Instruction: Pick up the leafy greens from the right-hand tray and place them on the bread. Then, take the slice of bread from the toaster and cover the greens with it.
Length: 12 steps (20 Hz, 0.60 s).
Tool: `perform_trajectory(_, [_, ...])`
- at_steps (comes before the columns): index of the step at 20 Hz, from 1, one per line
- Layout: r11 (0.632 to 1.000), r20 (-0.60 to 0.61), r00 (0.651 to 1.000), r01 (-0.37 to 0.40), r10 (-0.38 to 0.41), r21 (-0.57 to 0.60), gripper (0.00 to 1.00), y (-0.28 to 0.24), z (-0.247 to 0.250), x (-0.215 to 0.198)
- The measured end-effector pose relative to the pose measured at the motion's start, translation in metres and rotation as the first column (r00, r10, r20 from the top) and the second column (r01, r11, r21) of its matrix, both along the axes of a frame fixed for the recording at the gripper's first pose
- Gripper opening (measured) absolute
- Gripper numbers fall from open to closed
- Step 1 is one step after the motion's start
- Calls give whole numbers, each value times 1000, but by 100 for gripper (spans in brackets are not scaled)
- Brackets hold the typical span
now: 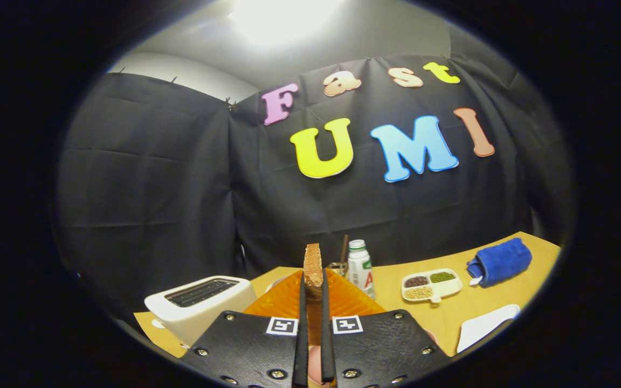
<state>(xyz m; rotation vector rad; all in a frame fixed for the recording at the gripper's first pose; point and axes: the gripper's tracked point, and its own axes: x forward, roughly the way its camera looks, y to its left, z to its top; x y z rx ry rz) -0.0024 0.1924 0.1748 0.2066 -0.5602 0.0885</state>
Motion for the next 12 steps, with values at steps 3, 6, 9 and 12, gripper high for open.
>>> perform_trajectory(3, [997,-47,996,74,-72,32,9,-32,-26,7])
perform_trajectory(6, [990,-88,988,134,-129,53,9,-55,-45,9])
perform_trajectory(9, [982,-110,978,184,-177,51,9,-69,-61,10])
perform_trajectory(12, [972,-121,966,232,-227,35,9,-78,-71,10])
